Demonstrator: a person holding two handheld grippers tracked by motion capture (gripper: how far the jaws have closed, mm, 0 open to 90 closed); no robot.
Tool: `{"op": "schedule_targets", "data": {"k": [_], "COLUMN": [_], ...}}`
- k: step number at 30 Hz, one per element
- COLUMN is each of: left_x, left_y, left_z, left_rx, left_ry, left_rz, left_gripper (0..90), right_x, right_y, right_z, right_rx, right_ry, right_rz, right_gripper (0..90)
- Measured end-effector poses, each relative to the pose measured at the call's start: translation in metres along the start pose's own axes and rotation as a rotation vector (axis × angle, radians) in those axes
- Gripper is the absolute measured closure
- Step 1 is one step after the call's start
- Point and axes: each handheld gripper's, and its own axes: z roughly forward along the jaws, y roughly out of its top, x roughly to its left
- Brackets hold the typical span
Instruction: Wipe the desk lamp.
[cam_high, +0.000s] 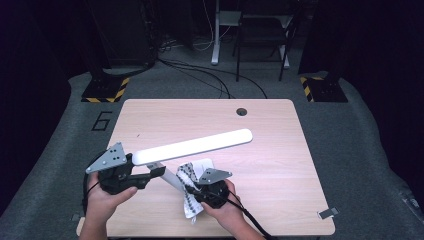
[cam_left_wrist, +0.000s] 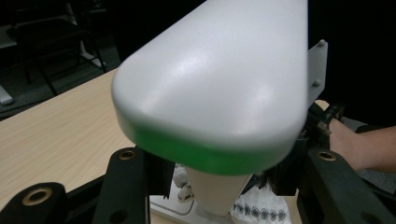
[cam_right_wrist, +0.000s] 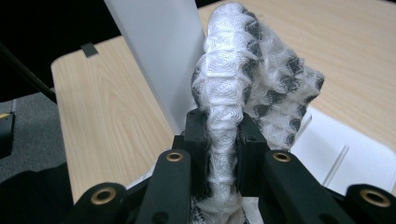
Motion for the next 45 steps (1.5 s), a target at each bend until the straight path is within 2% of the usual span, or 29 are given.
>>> {"op": "schedule_targets", "data": {"k": [7,8,9,10,14,18,19,22,28,32,38,42,45], "left_x": [0.0,0.0,0.0,0.0,0.0,0.0,0.0,0.0,-0.001,-0.001,-0.001,-0.001,-0.002], "left_y": [0.0,0.0,0.0,0.0,0.0,0.0,0.0,0.0,0.0,0.0,0.0,0.001,0.001], "left_z": [0.0,0.0,0.0,0.0,0.0,0.0,0.0,0.0,0.0,0.0,0.0,0.0,0.0], "left_rx": [-0.001,0.003,0.004,-0.002,0.001,-0.001,-0.001,-0.002,-0.001,0.003,0.002,0.004,0.004], "left_ry": [0.001,-0.003,-0.001,0.001,0.0,0.001,0.0,0.0,0.001,0.001,0.001,0.0,0.002], "left_rz": [0.0,0.0,0.001,0.0,0.0,-0.001,0.0,-0.001,-0.001,0.0,0.0,0.0,0.0], "left_gripper": [52.6,52.7,52.7,52.7,52.7,52.7,52.7,52.7,52.7,52.6,52.7,52.7,52.7], "right_x": [-0.007,-0.008,-0.009,-0.009,-0.012,-0.018,-0.02,-0.023,-0.022,-0.02,-0.017,-0.011,-0.008], "right_y": [-0.015,-0.017,-0.019,-0.021,-0.026,-0.04,-0.045,-0.05,-0.049,-0.046,-0.033,-0.022,-0.013], "right_z": [0.009,0.009,0.01,0.011,0.013,0.018,0.019,0.018,0.019,0.018,0.012,0.008,0.003], "right_rx": [0.043,0.049,0.05,0.054,0.078,0.128,0.134,0.1,0.097,0.093,0.039,0.01,-0.016], "right_ry": [-0.016,-0.02,-0.016,-0.024,-0.039,-0.06,-0.055,-0.032,-0.043,-0.052,-0.015,0.006,0.03], "right_rz": [0.019,0.033,0.023,0.037,0.021,0.042,0.06,0.113,0.085,0.087,0.101,0.077,0.092], "right_gripper": [78.3,78.3,78.2,78.3,78.6,78.6,78.7,78.6,78.6,78.9,79.2,79.1,79.1]}}
